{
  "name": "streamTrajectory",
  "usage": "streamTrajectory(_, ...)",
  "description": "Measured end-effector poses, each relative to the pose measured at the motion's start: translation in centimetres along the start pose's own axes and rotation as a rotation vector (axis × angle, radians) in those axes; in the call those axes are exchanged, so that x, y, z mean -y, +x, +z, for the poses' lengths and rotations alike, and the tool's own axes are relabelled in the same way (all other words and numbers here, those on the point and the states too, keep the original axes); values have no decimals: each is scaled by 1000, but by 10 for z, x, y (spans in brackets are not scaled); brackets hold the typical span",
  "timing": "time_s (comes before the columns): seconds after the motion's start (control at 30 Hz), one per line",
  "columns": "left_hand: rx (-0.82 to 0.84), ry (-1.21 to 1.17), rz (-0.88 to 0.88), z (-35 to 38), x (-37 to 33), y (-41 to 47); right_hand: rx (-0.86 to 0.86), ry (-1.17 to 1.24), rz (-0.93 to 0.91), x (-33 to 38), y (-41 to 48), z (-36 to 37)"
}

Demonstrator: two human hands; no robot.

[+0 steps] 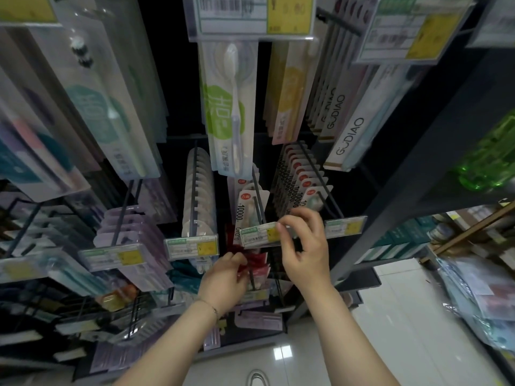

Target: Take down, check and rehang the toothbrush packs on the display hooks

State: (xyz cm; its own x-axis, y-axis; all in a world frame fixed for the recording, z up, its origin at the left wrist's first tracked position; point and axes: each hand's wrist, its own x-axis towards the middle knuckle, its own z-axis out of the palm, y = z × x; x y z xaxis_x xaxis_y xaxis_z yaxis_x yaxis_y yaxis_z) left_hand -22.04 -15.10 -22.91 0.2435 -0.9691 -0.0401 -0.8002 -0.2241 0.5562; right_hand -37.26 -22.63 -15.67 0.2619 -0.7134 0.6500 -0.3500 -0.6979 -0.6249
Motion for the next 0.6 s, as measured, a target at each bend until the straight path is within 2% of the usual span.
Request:
streamTrajectory(0.3,-17,-61,-61,8,6,16,-93,-289,-166,-12,-11,-8)
streamTrajectory(0.37,-18,-91,-88,9,5,21,-47,-235,-92,-14,-16,-7)
streamTrajectory(0.5,-13,-177,-127,12,5,30,59,3,262,-17,-37,-1)
streamTrajectory(0.6,-36,-225,-131,12,4,35,137,17,368,-29,-48,10)
